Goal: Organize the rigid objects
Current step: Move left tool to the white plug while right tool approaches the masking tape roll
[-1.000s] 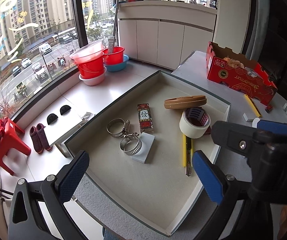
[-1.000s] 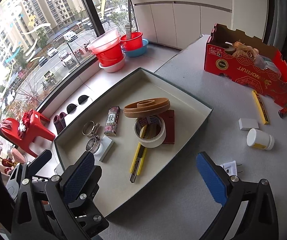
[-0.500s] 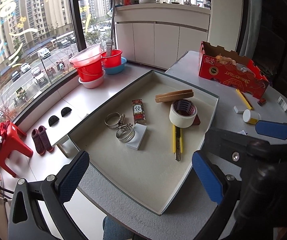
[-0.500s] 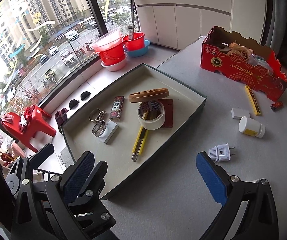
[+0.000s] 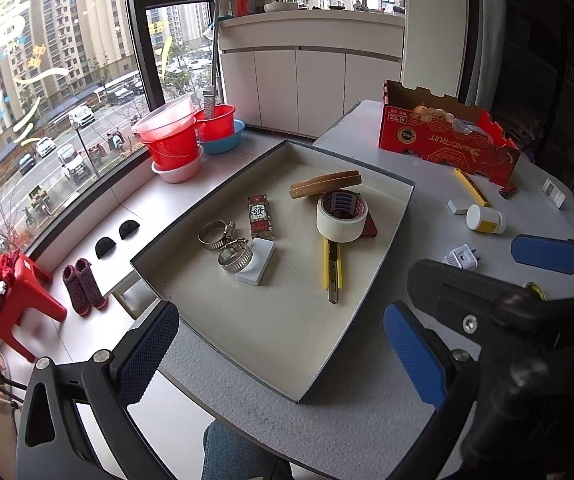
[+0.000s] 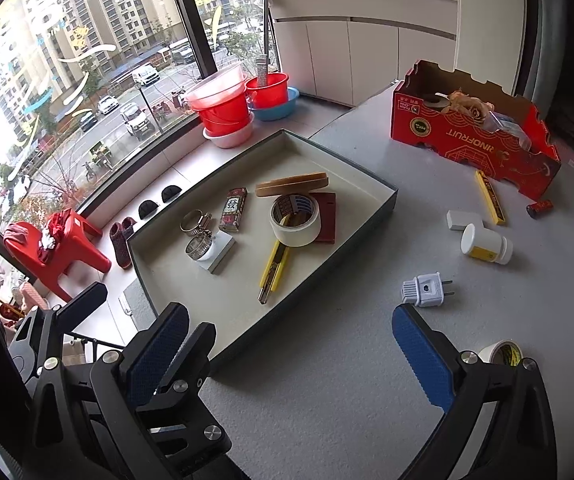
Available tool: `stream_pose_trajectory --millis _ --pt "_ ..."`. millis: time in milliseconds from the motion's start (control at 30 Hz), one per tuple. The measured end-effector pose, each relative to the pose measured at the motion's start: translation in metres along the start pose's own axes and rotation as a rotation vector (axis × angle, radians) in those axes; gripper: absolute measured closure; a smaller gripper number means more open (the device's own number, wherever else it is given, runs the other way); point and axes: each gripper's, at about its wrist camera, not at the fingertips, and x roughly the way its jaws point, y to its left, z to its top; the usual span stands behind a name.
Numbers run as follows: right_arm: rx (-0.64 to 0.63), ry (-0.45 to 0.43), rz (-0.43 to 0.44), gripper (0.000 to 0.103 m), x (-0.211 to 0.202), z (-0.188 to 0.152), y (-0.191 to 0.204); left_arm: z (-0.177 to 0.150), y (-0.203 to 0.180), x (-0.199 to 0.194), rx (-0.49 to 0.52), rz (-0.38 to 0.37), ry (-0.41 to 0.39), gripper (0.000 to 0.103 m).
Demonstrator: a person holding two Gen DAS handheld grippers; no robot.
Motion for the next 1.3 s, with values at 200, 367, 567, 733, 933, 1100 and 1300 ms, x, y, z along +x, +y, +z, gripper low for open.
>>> stream_pose_trajectory --millis 200,367,567,733,933,1100,1300 --pt "0.061 -0.012 -0.019 0.000 -0.014 -0.020 -0.032 -0.006 -0.026 0.001 0.062 -0.032 0.017 0.000" --pt "0.174 -0.018 -0.055 0.000 -0.028 -0.047 -0.081 -0.011 -0.054 0.007 0.114 -0.097 0.051 0.000" --pt "0.361 -0.007 -0.140 0.000 -0.035 -0.089 -0.147 -0.016 -0.105 0.021 0.227 -0.170 0.077 0.000" --pt "0.456 0.019 -0.217 0.000 -0.034 -0.125 -0.184 -0.005 -0.153 0.038 0.360 -0.207 0.027 0.000" --pt "0.511 0.059 -0.200 0.000 -0.029 -0.150 -0.207 0.008 -0.194 0.073 0.545 -0.264 -0.022 0.000" --pt "0.492 0.063 -0.209 0.000 -0.029 -0.152 -0.208 0.015 -0.210 0.109 0.590 -0.317 0.050 0.000" --pt "0.457 0.041 -0.229 0.000 -0.026 -0.146 -0.205 0.015 -0.200 0.121 0.489 -0.554 0.150 0.000"
